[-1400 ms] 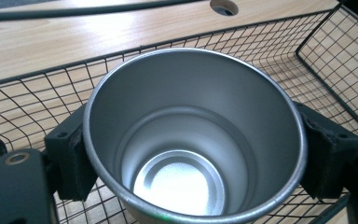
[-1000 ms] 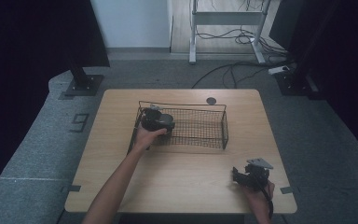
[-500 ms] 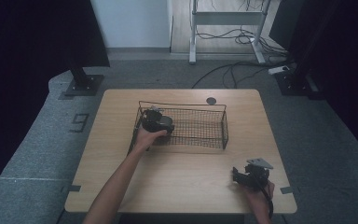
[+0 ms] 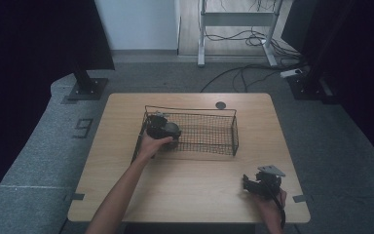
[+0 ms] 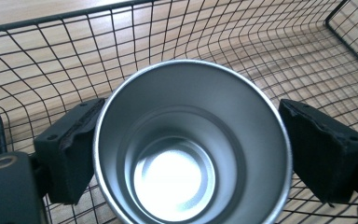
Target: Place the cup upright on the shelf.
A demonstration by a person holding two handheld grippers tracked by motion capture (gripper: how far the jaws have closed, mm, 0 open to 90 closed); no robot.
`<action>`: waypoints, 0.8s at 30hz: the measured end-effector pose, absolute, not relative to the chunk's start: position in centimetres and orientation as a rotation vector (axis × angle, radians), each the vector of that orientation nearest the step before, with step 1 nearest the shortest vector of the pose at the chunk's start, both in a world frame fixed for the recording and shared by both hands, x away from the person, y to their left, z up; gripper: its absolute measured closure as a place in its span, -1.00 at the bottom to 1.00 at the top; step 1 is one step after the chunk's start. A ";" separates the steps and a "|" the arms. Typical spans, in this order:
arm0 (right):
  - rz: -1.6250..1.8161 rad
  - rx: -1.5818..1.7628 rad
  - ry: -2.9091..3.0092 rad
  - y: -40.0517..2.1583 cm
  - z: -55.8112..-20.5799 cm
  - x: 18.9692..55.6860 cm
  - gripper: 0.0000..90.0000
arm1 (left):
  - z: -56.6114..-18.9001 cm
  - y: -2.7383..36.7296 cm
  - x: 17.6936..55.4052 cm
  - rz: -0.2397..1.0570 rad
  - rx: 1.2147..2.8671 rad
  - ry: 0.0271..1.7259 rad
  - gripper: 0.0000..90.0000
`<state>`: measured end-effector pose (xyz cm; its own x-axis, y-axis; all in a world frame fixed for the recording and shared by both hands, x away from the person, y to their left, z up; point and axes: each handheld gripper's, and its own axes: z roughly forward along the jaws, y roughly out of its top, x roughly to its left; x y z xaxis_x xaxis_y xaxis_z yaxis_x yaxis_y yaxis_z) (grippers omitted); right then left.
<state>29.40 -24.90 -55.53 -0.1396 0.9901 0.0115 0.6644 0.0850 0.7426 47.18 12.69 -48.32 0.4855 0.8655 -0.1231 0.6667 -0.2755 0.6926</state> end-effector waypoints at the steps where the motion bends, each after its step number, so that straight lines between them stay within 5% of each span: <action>1: 0.839 1.626 1.862 -24.9 -55.5 29.4 -0.66 | -48.2 12.7 47.1 0.366 2.025 1.257 -0.75; 24: 0.839 1.626 1.862 -24.9 -55.5 29.4 -0.66 | -44.1 14.2 42.0 0.425 1.939 1.088 -0.75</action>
<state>29.40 -24.90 -55.53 -0.1396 0.9901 0.0119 0.6645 0.0848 0.7424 42.03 14.17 -44.14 0.5635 0.8192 -0.1064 0.5307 -0.2603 0.8066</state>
